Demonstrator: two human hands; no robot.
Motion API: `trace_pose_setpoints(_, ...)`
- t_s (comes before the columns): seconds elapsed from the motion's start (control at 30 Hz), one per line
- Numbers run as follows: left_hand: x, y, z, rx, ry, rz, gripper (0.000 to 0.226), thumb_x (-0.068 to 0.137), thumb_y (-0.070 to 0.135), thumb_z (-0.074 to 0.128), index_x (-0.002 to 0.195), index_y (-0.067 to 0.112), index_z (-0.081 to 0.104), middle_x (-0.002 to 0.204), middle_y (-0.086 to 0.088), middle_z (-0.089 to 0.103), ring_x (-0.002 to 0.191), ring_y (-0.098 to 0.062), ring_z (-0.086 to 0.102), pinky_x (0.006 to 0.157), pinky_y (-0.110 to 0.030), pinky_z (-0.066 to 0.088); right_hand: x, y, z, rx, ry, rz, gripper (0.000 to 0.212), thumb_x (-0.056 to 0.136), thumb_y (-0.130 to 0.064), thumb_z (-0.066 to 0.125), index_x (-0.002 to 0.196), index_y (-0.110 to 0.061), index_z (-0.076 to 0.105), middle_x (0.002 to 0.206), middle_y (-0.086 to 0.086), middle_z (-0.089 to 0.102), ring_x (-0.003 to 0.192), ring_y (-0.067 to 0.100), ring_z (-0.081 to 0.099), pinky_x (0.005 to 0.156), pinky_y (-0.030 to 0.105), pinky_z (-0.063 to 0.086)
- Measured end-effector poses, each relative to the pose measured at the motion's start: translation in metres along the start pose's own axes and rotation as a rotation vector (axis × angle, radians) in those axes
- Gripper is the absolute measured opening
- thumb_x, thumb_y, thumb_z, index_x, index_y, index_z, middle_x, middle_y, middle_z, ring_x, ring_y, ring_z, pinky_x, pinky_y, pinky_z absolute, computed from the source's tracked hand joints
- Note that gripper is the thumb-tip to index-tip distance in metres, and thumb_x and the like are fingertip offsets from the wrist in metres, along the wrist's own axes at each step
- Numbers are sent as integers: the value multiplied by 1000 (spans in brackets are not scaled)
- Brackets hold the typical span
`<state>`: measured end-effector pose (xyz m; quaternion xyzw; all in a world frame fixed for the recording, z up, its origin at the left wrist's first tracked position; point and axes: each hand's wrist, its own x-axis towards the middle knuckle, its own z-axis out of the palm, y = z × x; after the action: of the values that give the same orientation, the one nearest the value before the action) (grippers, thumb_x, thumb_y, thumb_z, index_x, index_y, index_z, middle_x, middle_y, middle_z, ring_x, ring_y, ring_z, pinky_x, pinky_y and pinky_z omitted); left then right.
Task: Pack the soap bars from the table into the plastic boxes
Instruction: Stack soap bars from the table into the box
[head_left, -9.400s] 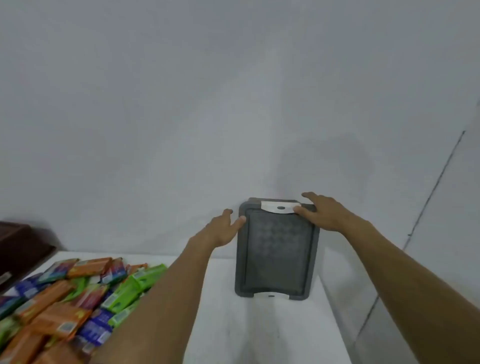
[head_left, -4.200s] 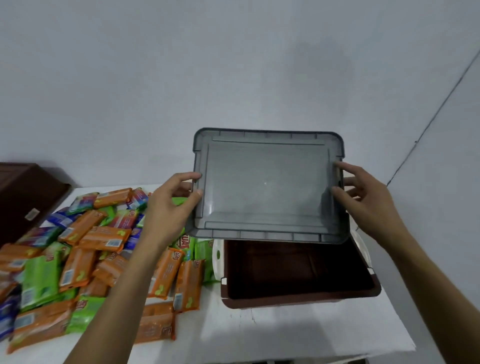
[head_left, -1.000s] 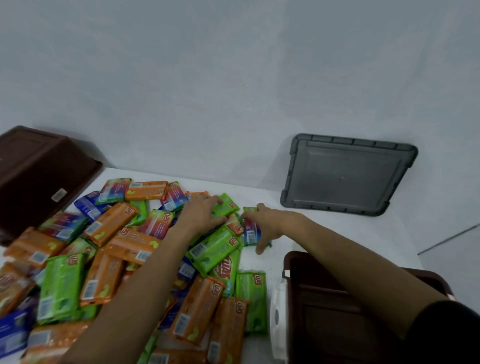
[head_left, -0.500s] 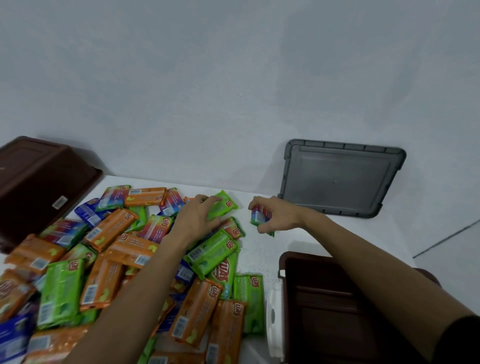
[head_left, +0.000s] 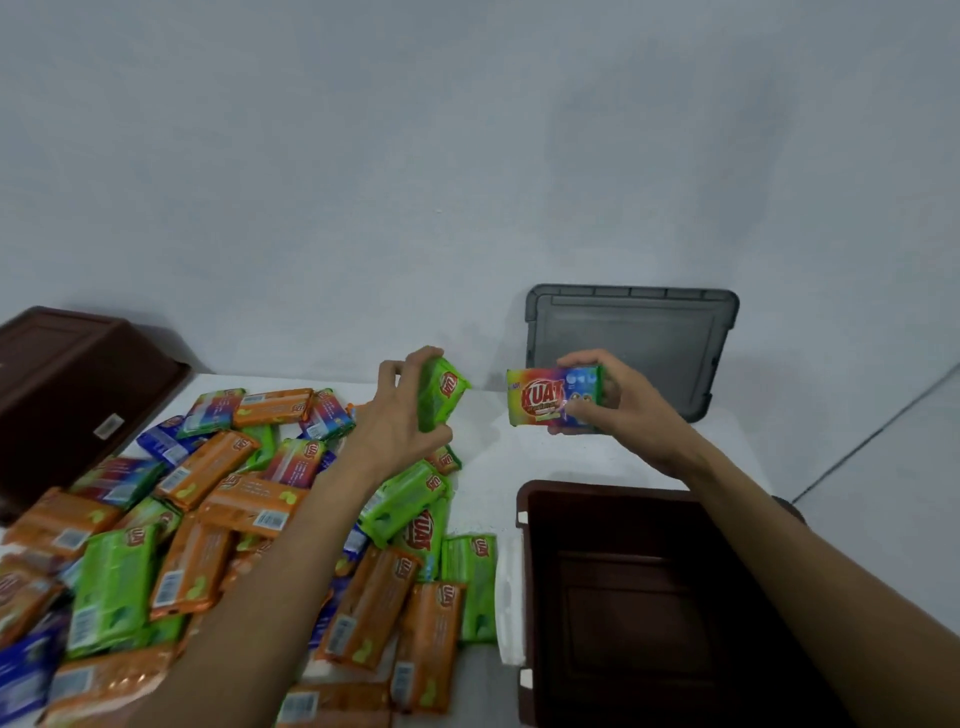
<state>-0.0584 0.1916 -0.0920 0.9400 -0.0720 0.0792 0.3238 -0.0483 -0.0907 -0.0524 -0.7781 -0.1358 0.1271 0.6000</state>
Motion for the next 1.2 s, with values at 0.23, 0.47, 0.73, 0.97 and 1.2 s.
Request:
trace_pose_setpoints(0.23, -14, 28, 6, 38, 135, 155, 82, 65, 32, 66, 137, 38, 27, 120, 0, 44, 103, -21, 47, 80, -39, 45, -58, -9, -11, -2, 64, -73, 38, 90, -8, 64, 123, -19, 49, 115, 9, 59, 97, 26, 70, 73, 35, 61)
trace_pose_setpoints(0.47, -28, 52, 15, -172, 195, 163, 88, 67, 19, 78, 136, 37, 26, 122, 4, 44, 99, -8, 53, 81, -27, 49, -106, -7, -23, 11, 79, -32, 34, 86, -12, 69, 117, -18, 55, 113, 1, 65, 103, 17, 69, 70, 30, 60)
trace_pose_setpoints(0.73, -47, 73, 30, -413, 138, 116, 74, 74, 12, 80, 133, 29, 39, 124, 4, 51, 107, -10, 58, 90, -32, 52, -133, 26, -21, 56, 28, 86, 41, 85, -10, 70, 121, -22, 55, 109, 10, 69, 102, 21, 70, 79, 39, 60)
trace_pose_setpoints(0.97, -65, 77, 43, -565, -27, 4, 72, 78, 11, 78, 134, 30, 38, 120, 16, 52, 106, -5, 60, 94, -35, 52, -129, 62, -5, 36, -49, 156, 43, 86, -13, 71, 124, -30, 57, 113, 8, 66, 105, 19, 67, 82, 38, 60)
trace_pose_setpoints(1.2, -74, 74, 53, -602, -67, -46, 67, 80, 7, 75, 133, 25, 39, 120, 14, 52, 104, 3, 58, 87, -18, 50, -118, 93, 4, 83, -123, 306, 42, 86, -3, 69, 119, -25, 55, 114, 16, 65, 99, 22, 69, 78, 38, 60)
